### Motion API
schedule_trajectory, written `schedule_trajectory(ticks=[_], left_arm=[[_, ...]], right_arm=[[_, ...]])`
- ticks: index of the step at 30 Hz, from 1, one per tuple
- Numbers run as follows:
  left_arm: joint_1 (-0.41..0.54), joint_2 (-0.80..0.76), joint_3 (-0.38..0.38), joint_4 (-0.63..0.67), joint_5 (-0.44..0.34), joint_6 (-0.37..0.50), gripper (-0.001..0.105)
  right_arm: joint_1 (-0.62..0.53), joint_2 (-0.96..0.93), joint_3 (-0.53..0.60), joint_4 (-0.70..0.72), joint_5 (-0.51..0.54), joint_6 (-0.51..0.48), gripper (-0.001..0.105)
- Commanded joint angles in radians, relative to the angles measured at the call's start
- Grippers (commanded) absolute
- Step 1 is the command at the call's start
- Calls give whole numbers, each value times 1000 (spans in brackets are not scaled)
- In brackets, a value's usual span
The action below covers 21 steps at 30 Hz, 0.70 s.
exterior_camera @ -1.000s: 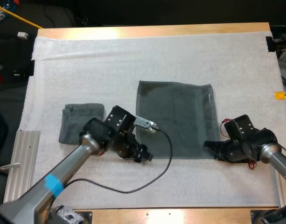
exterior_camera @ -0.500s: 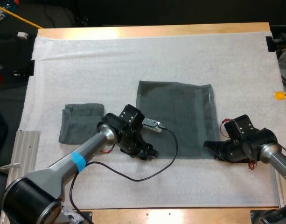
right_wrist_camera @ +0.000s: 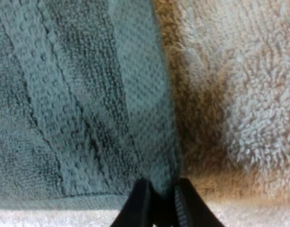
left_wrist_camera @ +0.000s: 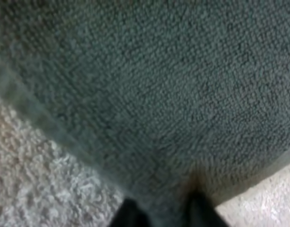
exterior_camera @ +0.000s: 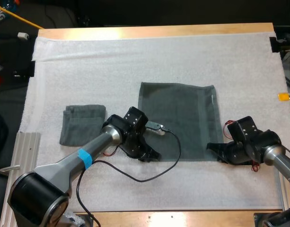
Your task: Pick towel from pile, fold and stack
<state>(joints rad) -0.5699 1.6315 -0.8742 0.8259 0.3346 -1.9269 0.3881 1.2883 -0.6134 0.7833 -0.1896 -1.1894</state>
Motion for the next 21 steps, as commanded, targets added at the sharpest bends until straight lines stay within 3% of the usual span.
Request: schedule_trajectory(ticks=[1, 6, 13, 21], left_arm=[[-4, 1, -1, 2, 6, -7, 3], [-4, -18, -1, 59, 6, 4, 0], [-6, -144, -1, 216, 10, 103, 0], [-6, -297, -1, 337, 103, 149, 0]], right_arm=[[2, -6, 1, 17, -1, -12, 0], [2, -16, -1, 23, -23, -76, 0], [2, -149, -1, 127, -24, -134, 0], [2, -349, -1, 253, -97, -147, 0]])
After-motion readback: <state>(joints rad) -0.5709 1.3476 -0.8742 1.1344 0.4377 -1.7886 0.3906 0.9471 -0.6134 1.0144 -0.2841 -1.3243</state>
